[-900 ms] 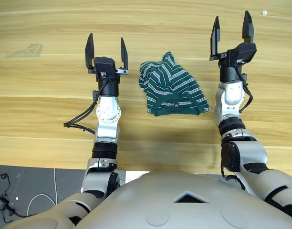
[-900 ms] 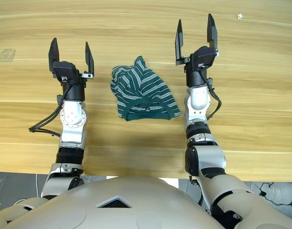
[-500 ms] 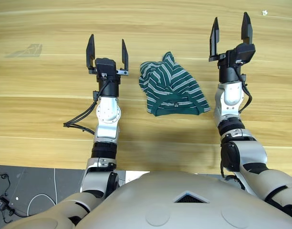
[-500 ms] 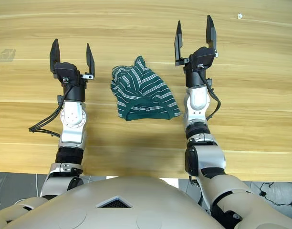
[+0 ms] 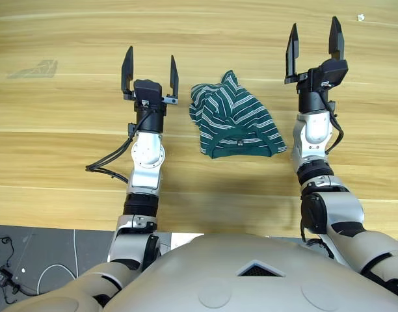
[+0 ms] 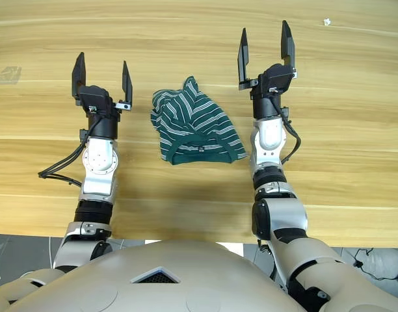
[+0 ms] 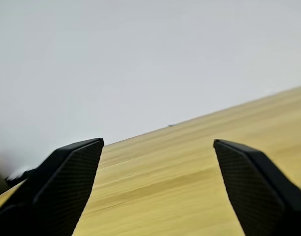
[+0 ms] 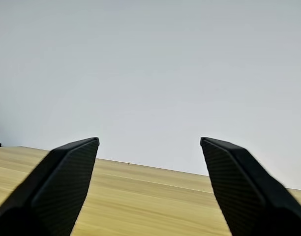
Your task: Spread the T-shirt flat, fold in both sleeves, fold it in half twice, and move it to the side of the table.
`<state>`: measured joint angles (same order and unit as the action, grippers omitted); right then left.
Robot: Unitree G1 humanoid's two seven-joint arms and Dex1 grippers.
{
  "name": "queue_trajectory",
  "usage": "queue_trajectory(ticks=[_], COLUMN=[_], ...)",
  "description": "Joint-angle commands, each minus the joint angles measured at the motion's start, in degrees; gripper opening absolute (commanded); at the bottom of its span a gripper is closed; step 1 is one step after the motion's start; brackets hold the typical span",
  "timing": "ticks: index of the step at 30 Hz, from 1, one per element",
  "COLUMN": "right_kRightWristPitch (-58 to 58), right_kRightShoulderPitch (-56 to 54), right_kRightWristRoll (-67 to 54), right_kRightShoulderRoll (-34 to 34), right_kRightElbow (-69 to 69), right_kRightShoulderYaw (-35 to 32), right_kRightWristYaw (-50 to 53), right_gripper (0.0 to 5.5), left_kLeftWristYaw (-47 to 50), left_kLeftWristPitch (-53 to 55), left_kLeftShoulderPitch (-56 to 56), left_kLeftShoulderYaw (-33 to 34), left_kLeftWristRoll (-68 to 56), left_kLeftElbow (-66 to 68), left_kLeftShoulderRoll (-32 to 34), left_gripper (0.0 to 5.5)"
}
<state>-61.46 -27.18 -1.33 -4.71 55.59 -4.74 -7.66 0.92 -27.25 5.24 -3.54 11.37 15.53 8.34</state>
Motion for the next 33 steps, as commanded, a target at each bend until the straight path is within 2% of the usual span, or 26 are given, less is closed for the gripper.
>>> queue_trajectory(ticks=[1,6,11,14,21,25,33], right_kRightWristPitch=[0.2,0.7,1.7,2.1,2.5,2.4,2.3], right_kRightShoulderPitch=[-0.6,-0.2,-0.2,-0.4,-1.2,-1.1,-1.1], right_kRightWristRoll=[1.0,2.2,3.4,3.6,3.7,3.7,3.5], right_kRightShoulderRoll=[1.2,2.4,3.3,3.5,3.6,3.6,3.6], right_kRightElbow=[-0.7,-2.4,-3.6,-3.7,-2.9,-3.0,-3.2], right_kRightShoulderYaw=[0.5,1.3,1.8,2.1,2.5,2.5,2.5], right_kRightWristYaw=[0.7,2.0,3.3,3.8,4.1,4.2,4.0], right_gripper=[3.83,3.83,3.83,3.83,3.83,3.83,3.83], left_kLeftWristYaw=[-9.8,-18.4,-24.7,-25.2,-17.7,-13.5,-9.2], left_kLeftWristPitch=[0.6,-2.1,-3.8,-3.8,-2.9,-2.2,0.2], left_kLeftShoulderPitch=[-6.4,-18.3,-26.2,-25.3,-21.1,-19.4,-18.4], left_kLeftShoulderYaw=[-2.6,-2.6,-5.9,-8.4,-14.0,-17.5,-19.9], left_kLeftWristRoll=[1.9,4.8,10.7,12.4,25.0,33.4,39.2], left_kLeftElbow=[-8.5,-17.3,-24.3,-22.7,-18.2,-16.4,-12.2], left_kLeftShoulderRoll=[8.8,20.8,28.0,27.6,23.2,23.1,24.9], left_gripper=[4.14,4.14,4.14,4.14,4.14,4.14,4.14])
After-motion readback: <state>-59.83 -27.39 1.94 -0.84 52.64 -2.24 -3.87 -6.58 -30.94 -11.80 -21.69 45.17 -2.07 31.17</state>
